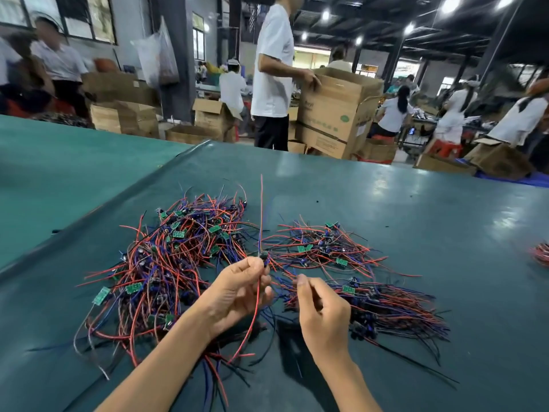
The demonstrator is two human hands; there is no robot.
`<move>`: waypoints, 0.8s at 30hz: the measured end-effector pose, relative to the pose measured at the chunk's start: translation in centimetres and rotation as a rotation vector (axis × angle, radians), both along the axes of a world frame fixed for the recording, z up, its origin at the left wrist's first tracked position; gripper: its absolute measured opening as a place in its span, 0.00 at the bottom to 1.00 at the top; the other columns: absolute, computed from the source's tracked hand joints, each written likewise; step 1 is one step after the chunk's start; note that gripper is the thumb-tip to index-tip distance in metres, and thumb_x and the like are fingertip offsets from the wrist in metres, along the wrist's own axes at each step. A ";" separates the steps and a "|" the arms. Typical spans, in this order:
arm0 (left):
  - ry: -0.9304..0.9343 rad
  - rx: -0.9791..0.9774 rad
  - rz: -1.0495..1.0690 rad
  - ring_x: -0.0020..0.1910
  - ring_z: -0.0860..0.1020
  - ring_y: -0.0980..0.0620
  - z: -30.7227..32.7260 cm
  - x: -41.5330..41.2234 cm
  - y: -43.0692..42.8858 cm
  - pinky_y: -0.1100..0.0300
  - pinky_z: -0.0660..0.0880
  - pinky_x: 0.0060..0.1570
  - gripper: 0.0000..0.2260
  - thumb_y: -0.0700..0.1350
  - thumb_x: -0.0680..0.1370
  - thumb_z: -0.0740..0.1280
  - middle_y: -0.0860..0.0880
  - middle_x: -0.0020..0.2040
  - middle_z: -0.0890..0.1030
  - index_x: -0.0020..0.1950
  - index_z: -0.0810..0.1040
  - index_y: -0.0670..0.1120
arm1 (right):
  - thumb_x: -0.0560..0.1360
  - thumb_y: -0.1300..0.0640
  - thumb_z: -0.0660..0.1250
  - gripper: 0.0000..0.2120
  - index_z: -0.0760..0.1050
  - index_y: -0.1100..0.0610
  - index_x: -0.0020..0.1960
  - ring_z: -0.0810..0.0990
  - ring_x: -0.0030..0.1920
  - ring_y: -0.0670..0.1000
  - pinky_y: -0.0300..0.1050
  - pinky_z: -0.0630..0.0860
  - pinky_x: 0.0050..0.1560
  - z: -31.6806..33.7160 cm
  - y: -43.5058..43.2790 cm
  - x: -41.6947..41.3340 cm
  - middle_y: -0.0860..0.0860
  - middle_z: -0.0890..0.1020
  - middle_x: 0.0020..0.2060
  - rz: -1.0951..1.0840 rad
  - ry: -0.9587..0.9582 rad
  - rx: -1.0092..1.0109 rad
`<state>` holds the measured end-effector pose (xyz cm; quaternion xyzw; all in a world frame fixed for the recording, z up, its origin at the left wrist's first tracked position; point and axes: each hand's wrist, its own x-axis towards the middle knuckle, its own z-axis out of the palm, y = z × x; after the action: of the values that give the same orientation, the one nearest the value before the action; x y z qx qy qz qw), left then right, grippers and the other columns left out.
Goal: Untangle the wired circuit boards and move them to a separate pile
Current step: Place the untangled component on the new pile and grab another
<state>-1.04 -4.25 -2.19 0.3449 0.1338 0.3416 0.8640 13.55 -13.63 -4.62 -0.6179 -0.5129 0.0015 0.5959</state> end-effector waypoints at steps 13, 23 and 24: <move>0.108 0.129 -0.040 0.34 0.74 0.54 -0.8 0.0 -0.1 0.64 0.72 0.28 0.21 0.47 0.61 0.86 0.46 0.37 0.75 0.42 0.77 0.41 | 0.73 0.47 0.75 0.07 0.87 0.48 0.48 0.76 0.28 0.52 0.41 0.68 0.23 1.7 -0.7 -1.4 0.56 0.82 0.32 0.312 0.588 -0.071; 0.213 0.262 -0.077 0.33 0.75 0.55 -0.8 0.1 -0.4 0.64 0.73 0.27 0.27 0.53 0.61 0.85 0.46 0.38 0.77 0.49 0.79 0.38 | 0.67 0.48 0.77 0.13 0.82 0.59 0.36 0.72 0.25 0.51 0.40 0.62 0.24 2.0 0.0 -0.7 0.55 0.77 0.31 0.405 0.984 -0.130; 0.221 0.245 -0.080 0.33 0.76 0.55 -0.8 0.0 -0.3 0.64 0.72 0.26 0.27 0.54 0.60 0.85 0.47 0.39 0.78 0.50 0.81 0.39 | 0.67 0.49 0.77 0.12 0.82 0.58 0.36 0.72 0.26 0.51 0.40 0.63 0.24 2.1 0.0 -0.6 0.54 0.77 0.31 0.409 1.025 -0.110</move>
<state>-1.02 -4.60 -3.04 0.4882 0.1716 0.2805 0.8084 12.95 -13.65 -2.48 -0.4562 -0.2660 0.4446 0.7235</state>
